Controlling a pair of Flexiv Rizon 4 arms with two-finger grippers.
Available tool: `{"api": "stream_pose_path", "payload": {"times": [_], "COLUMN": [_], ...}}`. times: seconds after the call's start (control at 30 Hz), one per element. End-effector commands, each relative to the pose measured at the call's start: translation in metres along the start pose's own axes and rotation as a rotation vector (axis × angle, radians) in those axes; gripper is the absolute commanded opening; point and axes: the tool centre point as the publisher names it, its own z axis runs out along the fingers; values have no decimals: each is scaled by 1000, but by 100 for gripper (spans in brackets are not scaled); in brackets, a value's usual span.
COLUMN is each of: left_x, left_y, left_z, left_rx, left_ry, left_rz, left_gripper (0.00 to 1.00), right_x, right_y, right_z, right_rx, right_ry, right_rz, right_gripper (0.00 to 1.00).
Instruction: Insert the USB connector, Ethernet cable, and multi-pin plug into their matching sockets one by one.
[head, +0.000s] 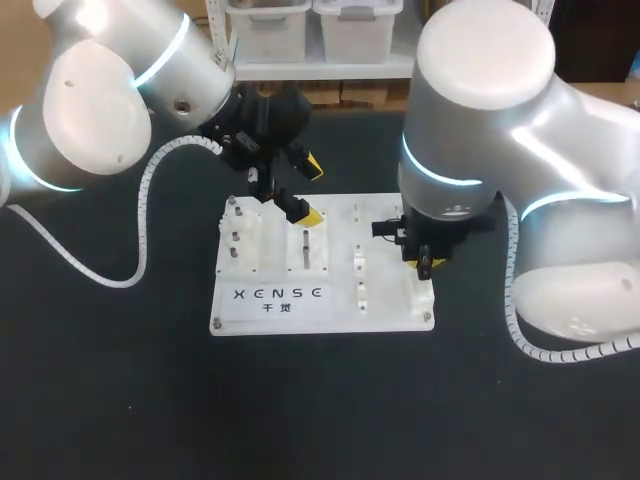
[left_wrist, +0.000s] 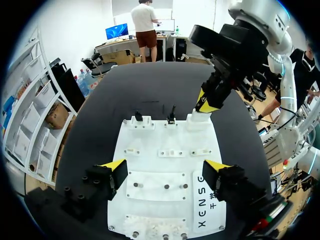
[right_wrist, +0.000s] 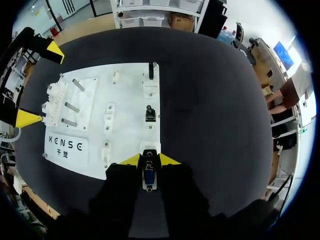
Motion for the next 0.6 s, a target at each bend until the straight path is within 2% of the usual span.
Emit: {"api": "stream_pose_path", "payload": {"times": [0.03, 0.6], "left_x": [-1, -1], "left_y": [1, 1], "left_z": [0, 0], "left_rx": [2, 2], "left_ry": [4, 4], "left_rz": [0, 0], "left_gripper": [100, 100], "right_x": [3, 9], "right_y": [-2, -4], "right_z": [1, 7], "right_rx": [-6, 1], "right_ry": [-17, -23], "right_rz": [1, -5], "right_gripper": [0, 0]}}
